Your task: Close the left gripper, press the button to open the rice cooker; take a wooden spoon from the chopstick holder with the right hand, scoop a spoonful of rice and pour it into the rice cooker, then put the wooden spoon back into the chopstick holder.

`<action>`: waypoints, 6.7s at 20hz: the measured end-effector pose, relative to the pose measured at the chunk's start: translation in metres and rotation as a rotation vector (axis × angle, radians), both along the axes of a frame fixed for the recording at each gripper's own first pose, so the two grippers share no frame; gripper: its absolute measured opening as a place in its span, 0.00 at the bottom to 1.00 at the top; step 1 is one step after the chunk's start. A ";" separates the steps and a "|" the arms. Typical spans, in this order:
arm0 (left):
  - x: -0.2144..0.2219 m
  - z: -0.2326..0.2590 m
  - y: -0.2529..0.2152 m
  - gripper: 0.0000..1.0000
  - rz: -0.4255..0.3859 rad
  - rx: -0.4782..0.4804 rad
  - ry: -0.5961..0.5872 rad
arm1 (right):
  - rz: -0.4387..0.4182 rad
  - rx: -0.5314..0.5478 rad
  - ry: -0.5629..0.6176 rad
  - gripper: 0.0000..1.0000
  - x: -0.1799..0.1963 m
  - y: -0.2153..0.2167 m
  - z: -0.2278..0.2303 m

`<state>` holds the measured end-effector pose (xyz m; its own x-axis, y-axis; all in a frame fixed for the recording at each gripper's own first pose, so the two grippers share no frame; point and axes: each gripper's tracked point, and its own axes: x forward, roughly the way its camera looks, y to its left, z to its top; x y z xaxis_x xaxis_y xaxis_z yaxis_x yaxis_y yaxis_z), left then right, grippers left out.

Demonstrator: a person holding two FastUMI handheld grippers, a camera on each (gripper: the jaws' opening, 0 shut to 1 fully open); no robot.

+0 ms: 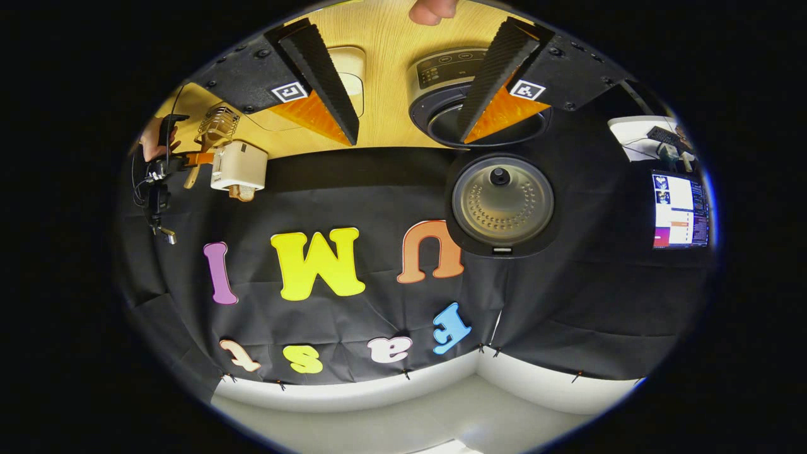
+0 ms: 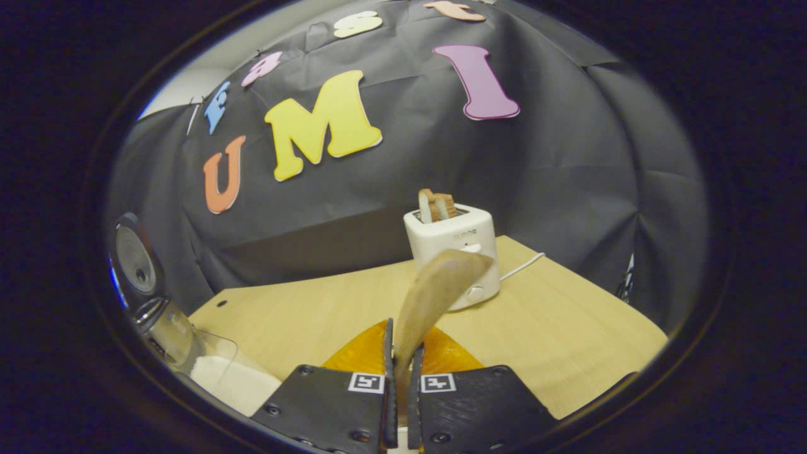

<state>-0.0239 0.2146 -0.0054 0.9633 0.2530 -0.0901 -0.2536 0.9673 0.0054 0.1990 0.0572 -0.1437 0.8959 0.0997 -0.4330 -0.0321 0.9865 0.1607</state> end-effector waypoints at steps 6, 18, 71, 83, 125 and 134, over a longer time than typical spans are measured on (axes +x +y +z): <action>-0.002 0.003 0.000 1.00 -0.007 -0.003 -0.006 | 0.006 -0.053 -0.074 0.00 0.000 0.006 0.023; -0.012 0.009 0.019 1.00 -0.005 -0.028 -0.025 | 0.030 -0.078 -0.246 0.01 -0.026 0.062 0.127; -0.030 -0.008 0.075 1.00 0.029 -0.093 0.010 | 0.148 0.480 0.213 0.00 -0.085 0.296 -0.020; -0.028 -0.002 0.070 1.00 0.040 -0.057 -0.002 | 0.080 0.650 0.187 0.00 -0.075 0.251 0.013; -0.078 -0.012 0.161 1.00 0.205 -0.011 0.050 | 0.594 0.171 -0.180 0.00 -0.066 0.555 0.143; -0.086 -0.001 0.168 1.00 0.225 0.008 0.016 | 0.683 -0.082 -0.410 0.00 -0.082 0.576 0.160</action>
